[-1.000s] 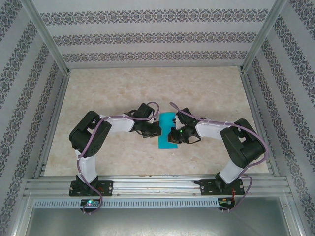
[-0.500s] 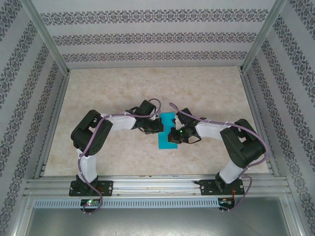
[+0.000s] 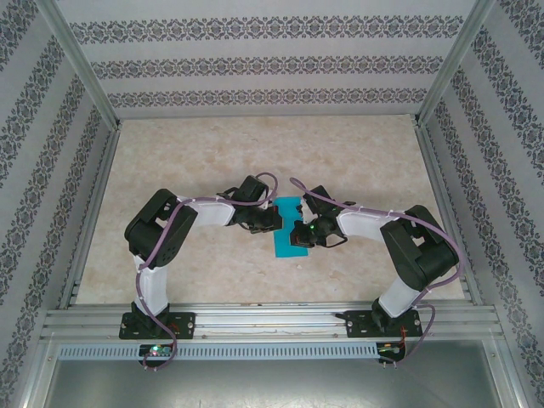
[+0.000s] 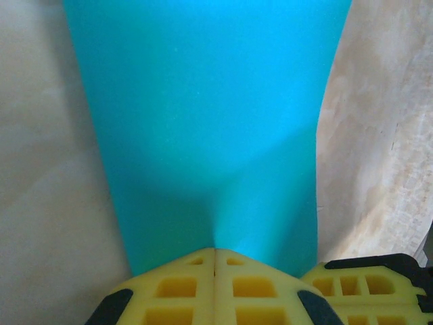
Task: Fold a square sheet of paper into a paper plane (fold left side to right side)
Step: First fold the square sheet of paper in half at the center of the table.
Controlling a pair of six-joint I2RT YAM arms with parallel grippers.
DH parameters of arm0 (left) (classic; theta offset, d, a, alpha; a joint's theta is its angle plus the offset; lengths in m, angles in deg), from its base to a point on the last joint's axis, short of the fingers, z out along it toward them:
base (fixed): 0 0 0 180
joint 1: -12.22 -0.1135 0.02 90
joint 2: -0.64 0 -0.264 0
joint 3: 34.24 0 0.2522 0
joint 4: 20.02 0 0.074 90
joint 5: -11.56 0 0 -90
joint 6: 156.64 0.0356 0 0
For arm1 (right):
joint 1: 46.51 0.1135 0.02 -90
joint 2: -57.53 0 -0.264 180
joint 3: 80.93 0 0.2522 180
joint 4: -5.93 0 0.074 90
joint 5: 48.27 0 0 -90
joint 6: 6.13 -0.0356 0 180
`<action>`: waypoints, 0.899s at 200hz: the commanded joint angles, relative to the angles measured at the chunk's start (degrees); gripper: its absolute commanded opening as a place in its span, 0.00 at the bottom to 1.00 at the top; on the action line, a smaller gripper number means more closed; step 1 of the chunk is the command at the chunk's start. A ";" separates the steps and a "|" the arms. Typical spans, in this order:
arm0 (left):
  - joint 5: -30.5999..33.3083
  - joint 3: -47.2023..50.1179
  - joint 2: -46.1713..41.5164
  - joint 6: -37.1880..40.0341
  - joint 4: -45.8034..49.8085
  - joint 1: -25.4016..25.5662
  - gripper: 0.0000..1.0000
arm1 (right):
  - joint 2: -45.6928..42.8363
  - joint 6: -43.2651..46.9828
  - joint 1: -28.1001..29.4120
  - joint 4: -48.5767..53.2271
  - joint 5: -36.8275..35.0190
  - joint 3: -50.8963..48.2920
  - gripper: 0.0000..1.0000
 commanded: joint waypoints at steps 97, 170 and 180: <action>9.55 -3.25 3.88 1.86 0.21 -8.96 0.00 | 2.79 2.21 -1.72 7.33 -5.68 -2.84 0.00; 8.68 -8.72 4.85 4.98 2.36 -12.19 0.00 | 2.14 -0.05 -1.72 3.24 -1.05 -4.49 0.00; 8.41 -7.41 3.20 4.98 1.37 -11.96 0.00 | 1.94 -0.85 -1.68 1.89 0.01 -4.93 0.00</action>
